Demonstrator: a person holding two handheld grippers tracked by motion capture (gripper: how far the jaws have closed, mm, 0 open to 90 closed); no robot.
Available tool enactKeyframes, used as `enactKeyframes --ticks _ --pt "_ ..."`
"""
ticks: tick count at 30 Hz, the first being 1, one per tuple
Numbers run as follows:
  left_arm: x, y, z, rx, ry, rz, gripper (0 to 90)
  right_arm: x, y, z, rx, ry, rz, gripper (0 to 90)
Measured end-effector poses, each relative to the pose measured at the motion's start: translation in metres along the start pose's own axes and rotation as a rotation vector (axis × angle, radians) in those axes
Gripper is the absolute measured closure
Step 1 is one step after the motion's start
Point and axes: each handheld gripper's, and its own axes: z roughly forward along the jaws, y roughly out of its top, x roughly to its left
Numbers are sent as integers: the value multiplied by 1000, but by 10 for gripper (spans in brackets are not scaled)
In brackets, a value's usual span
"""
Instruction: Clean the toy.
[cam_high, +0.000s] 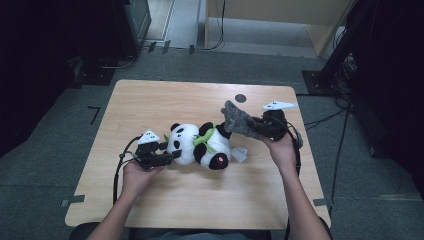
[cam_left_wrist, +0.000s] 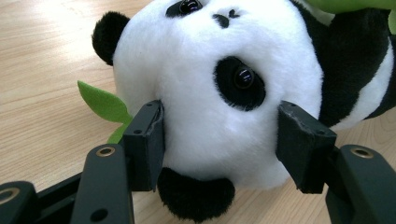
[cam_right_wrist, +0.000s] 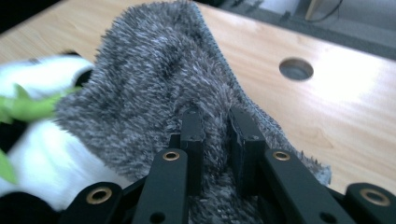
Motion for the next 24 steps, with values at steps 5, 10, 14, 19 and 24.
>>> enactKeyframes --ticks 5,10,14,19,24 --pt "-1 -1 0 -3 4 0 387 19 18 -13 -67 40 -41 785" --pt "-3 -2 0 -9 9 5 388 37 25 -9 -70 74 -84 786" --pt "-4 -3 -1 -11 17 11 388 53 31 5 -53 111 -117 785" --pt "-5 -4 -1 -15 22 13 388 63 34 16 -40 143 -130 785" --pt "-6 -5 -1 -14 27 15 388 81 33 35 7 163 -173 785"
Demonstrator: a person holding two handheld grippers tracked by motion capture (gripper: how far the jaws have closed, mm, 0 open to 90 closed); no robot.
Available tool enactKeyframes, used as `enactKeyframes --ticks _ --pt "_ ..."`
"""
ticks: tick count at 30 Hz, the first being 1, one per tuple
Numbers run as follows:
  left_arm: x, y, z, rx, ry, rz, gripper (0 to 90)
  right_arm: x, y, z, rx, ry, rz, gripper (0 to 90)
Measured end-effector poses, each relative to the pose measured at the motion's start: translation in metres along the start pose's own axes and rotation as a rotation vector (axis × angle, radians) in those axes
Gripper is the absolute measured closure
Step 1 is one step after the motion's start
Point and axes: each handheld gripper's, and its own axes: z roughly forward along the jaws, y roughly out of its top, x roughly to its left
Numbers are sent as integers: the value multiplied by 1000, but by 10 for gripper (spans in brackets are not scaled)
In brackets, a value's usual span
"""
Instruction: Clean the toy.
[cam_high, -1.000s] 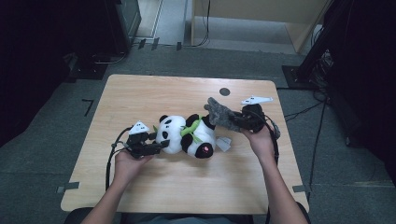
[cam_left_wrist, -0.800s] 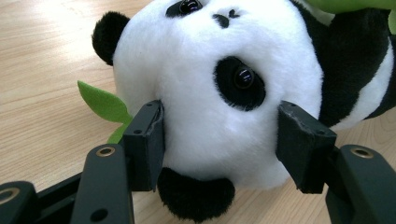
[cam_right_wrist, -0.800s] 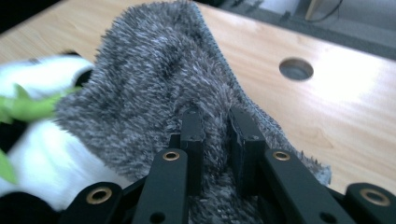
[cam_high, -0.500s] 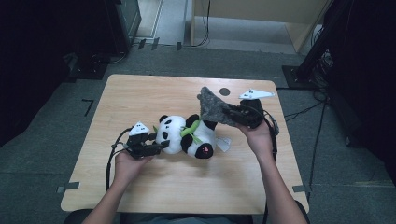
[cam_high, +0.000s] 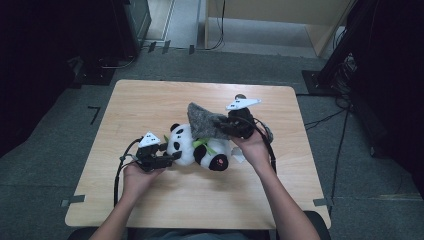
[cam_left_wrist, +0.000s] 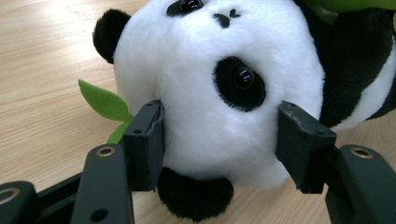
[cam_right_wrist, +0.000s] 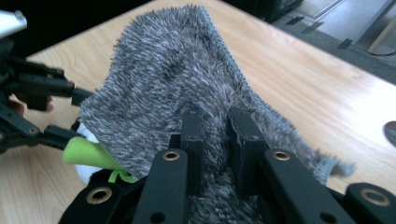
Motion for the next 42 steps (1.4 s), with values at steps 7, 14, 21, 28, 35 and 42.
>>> enactKeyframes --ticks 7,14,21,28,35,42 --pt "1 0 0 -3 -3 -8 388 4 -5 17 60 -5 -26 786" --pt "1 0 0 -4 -6 -16 392 -4 -12 17 59 -2 -2 790" --pt "2 1 0 4 -8 -17 394 -15 -15 2 46 -19 27 791" --pt "4 2 1 9 -18 -26 394 -30 -24 -19 35 -72 67 789" --pt "6 3 1 10 -29 -23 393 -46 -35 -26 50 -116 115 790" --pt "8 3 2 6 -35 -26 394 -56 -42 -28 62 -143 146 791"
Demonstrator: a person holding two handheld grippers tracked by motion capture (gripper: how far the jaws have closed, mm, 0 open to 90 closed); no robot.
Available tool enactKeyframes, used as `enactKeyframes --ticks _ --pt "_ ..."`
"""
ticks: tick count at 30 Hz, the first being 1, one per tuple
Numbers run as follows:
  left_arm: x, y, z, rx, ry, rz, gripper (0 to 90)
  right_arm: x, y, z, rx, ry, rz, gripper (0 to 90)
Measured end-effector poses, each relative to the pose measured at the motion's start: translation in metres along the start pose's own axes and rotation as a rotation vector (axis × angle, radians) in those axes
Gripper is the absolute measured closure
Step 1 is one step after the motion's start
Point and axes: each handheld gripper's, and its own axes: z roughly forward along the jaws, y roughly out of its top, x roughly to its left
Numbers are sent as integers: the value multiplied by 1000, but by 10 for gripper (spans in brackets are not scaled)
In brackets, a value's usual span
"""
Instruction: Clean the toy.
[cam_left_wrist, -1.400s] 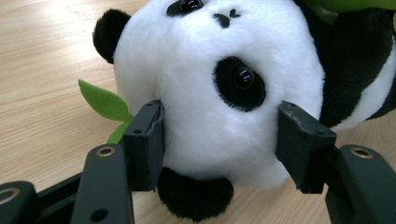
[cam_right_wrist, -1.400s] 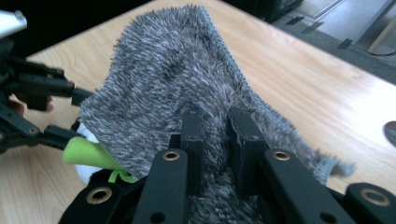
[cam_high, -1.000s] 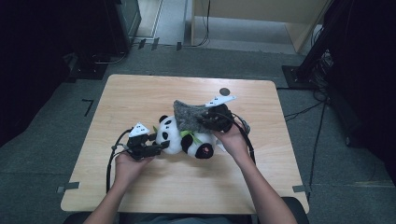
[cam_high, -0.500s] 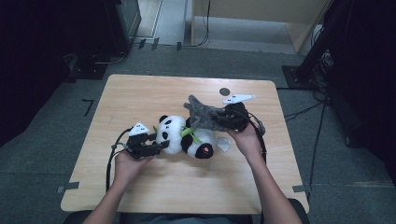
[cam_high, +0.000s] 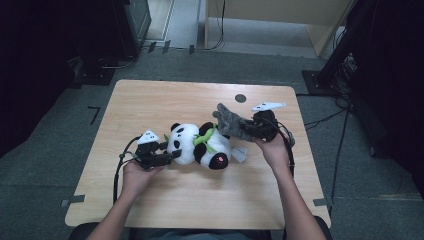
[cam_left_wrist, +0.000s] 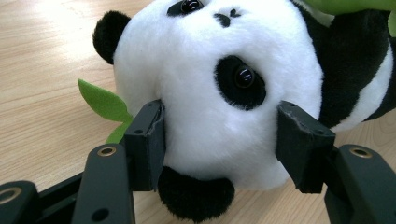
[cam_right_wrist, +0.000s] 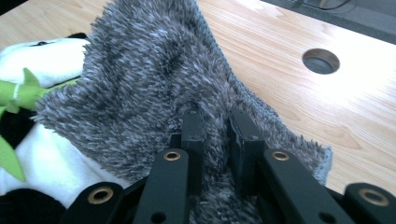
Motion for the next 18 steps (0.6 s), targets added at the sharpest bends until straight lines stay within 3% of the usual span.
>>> enactKeyframes --ticks 3,9,13,18 --pt "0 0 0 0 -1 0 394 -5 0 -6 -14 -11 24 792" --pt "1 0 1 -5 -1 -2 394 -2 9 -21 -60 -3 19 795" --pt "0 -1 1 -8 2 1 394 14 20 -31 -98 26 -24 794" --pt "-1 -2 0 -11 5 6 397 46 33 -31 -117 84 -110 794"
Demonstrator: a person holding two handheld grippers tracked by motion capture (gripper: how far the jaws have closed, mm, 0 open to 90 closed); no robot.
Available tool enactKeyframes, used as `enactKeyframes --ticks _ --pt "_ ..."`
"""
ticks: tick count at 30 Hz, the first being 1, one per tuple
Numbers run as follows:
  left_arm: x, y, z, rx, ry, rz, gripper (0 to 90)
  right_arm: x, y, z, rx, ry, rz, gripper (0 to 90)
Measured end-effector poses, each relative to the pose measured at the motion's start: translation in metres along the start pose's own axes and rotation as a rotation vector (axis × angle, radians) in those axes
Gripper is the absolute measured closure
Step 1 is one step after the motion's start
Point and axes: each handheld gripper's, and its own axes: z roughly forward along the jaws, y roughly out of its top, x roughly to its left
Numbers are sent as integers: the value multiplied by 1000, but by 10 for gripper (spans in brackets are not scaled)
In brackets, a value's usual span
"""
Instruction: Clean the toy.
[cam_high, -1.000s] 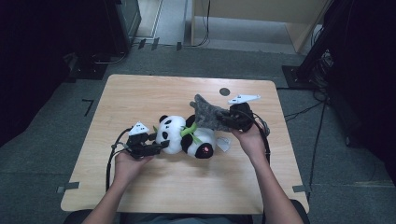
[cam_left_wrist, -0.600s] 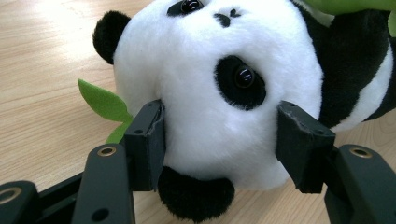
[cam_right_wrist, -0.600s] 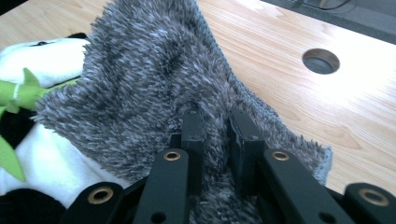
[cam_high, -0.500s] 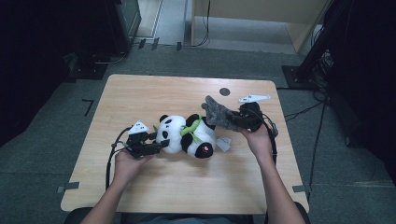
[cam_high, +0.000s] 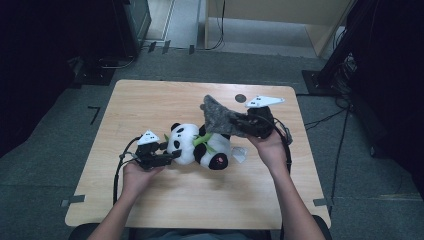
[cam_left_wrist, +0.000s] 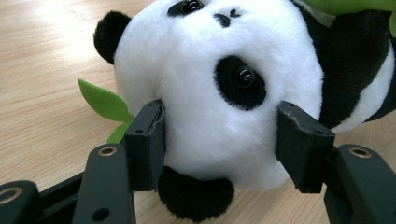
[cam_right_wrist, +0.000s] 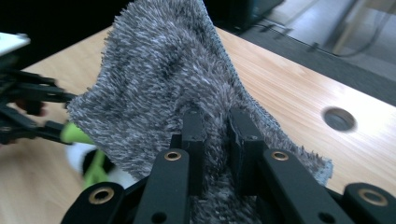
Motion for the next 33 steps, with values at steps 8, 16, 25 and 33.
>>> enactKeyframes --ticks 8,16,25,33 --pt "-3 -2 -1 -15 14 7 396 28 11 25 23 69 -71 794" --pt "-3 -3 -1 -21 18 3 394 53 17 59 64 129 -124 794" --pt "-2 -4 -1 -31 10 -21 390 75 8 89 147 172 -166 795" --pt "-3 -4 -1 -29 21 -9 384 80 -2 99 172 167 -181 792"
